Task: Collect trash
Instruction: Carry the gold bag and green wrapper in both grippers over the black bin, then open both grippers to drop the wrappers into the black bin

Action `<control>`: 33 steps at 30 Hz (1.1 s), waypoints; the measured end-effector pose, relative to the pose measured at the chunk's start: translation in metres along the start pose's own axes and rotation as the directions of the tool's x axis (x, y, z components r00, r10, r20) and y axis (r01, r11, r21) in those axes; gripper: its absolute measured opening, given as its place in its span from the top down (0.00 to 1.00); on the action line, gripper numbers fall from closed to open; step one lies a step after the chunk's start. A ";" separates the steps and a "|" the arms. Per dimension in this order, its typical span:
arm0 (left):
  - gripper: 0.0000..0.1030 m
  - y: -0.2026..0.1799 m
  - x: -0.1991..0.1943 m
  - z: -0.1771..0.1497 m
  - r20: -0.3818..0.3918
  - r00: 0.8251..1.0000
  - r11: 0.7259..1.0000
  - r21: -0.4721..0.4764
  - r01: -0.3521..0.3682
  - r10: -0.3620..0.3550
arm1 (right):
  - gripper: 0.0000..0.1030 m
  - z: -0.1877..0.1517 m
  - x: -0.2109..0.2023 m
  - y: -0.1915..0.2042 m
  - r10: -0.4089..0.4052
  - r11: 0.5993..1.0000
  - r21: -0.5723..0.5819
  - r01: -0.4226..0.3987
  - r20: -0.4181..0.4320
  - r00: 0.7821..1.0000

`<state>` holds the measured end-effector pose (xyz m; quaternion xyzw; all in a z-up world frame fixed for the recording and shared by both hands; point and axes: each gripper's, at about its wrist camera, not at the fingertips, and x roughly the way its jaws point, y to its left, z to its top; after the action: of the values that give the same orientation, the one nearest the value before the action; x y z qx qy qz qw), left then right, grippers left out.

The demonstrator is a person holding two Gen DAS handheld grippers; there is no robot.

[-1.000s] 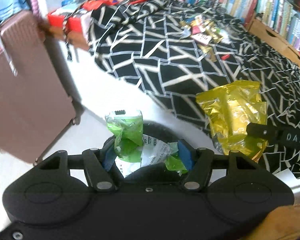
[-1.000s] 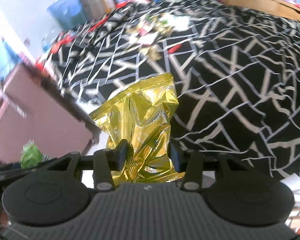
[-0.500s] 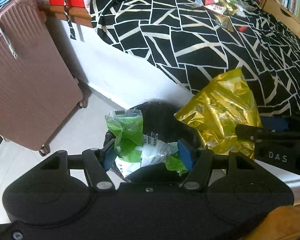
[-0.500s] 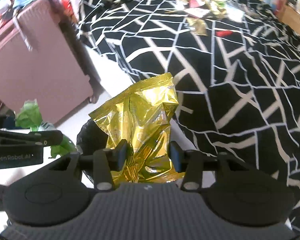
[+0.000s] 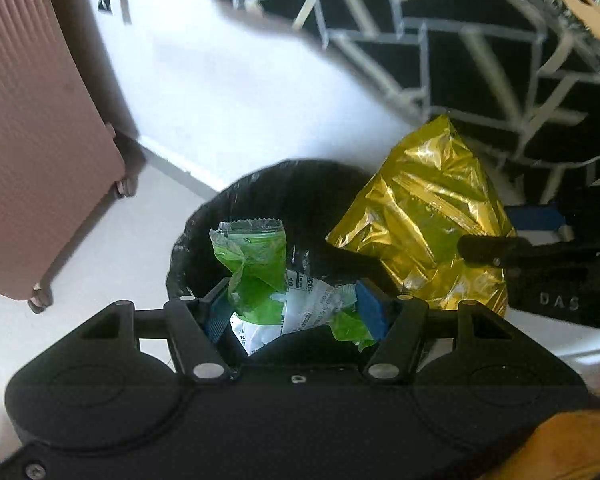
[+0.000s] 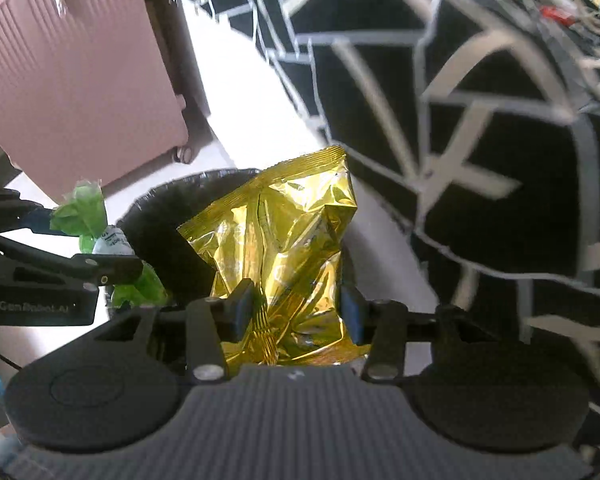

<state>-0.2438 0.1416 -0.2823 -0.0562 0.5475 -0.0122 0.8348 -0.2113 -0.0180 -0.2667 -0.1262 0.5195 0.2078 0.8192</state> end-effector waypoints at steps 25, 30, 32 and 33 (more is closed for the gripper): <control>0.15 0.021 0.010 -0.004 -0.031 0.999 0.997 0.076 0.018 -0.016 | 0.16 0.032 0.008 0.022 -0.031 0.998 -0.064 0.028 -0.037 0.999; 0.15 0.010 -0.043 0.015 -0.045 0.998 0.991 0.131 0.038 -0.033 | 0.16 0.052 -0.036 0.023 -0.029 1.000 0.000 0.029 -0.039 0.999; 0.15 0.004 -0.064 0.024 -0.036 0.998 0.988 0.144 0.049 -0.044 | 0.16 0.060 -0.053 0.022 -0.029 0.999 0.023 0.030 -0.030 0.999; 0.15 0.002 -0.071 0.029 -0.031 0.998 0.988 0.146 0.052 -0.048 | 0.16 0.063 -0.057 0.023 -0.032 0.999 0.031 0.033 -0.024 0.999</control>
<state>-0.2463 0.1516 -0.2060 -0.0084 0.5549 -0.0742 0.8285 -0.1930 0.0167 -0.1882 -0.1244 0.5303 0.1847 0.8181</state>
